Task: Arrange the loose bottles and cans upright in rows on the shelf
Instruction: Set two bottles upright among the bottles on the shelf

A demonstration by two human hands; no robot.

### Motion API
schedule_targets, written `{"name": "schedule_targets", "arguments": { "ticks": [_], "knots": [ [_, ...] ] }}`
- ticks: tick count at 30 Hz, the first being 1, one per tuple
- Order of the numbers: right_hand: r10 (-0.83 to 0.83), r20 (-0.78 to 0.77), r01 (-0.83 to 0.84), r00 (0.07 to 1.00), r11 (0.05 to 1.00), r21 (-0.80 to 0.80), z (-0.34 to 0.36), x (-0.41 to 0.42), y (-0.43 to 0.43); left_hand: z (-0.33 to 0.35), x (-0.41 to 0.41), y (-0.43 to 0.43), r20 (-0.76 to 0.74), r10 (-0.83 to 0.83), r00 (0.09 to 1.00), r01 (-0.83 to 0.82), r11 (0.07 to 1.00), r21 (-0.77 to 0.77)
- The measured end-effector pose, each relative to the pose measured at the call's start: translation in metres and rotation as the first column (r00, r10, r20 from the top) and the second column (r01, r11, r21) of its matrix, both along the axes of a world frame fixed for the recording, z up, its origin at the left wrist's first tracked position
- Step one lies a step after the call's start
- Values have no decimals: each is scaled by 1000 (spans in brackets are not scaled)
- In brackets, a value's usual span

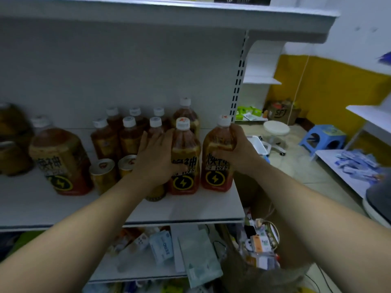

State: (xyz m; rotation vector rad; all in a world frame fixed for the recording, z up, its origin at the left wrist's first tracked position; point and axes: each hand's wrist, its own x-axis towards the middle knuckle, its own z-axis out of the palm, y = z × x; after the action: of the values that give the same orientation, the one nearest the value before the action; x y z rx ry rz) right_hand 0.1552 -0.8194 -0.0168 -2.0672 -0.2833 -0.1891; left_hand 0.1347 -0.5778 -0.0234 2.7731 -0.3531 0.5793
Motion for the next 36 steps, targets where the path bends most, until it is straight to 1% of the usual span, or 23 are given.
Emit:
{"name": "schedule_targets", "arguments": {
  "ticks": [2, 4, 7, 11, 16, 19, 25, 28, 31, 34, 36],
  "knots": [
    [34, -12, -34, 999, 999, -36, 1, 9, -5, 3, 10, -1, 12, 31, 999, -32, 997, 70],
    [52, -17, -54, 998, 992, -118, 5, 20, -9, 6, 18, -2, 5, 43, 999, -43, 992, 115],
    [32, -39, -39, 999, 979, -198, 10, 36, -11, 8, 26, -6, 32, 47, 998, -52, 986, 161],
    [7, 13, -4, 1000, 973, -233, 8, 53, -7, 9, 34, -6, 93, 56, 994, -79, 959, 271],
    [-25, 64, 38, 998, 975, -218, -2, 74, 1, 9, 46, -7, 61, 100, 993, -115, 940, 322],
    [-67, 88, 87, 994, 968, -235, -9, 84, 5, 7, 49, -6, 39, 118, 992, -124, 941, 314],
    [-80, 77, 96, 994, 970, -222, -13, 97, 15, 5, 49, -6, -7, 116, 993, -109, 952, 284],
    [-85, 45, 93, 995, 968, -234, -12, 103, 15, 6, 51, -5, -47, 124, 991, -107, 955, 277],
    [-72, -8, 67, 997, 959, -277, -7, 105, 11, 14, 49, -3, -132, 99, 986, -60, 960, 273],
    [-62, -64, 41, 996, 957, -286, 6, 103, 8, 28, 44, 0, -205, 44, 978, 2, 976, 216],
    [-85, -28, 73, 996, 955, -288, 20, 100, 12, 40, 38, 5, -200, -6, 980, 34, 990, 138]
  ]
}}
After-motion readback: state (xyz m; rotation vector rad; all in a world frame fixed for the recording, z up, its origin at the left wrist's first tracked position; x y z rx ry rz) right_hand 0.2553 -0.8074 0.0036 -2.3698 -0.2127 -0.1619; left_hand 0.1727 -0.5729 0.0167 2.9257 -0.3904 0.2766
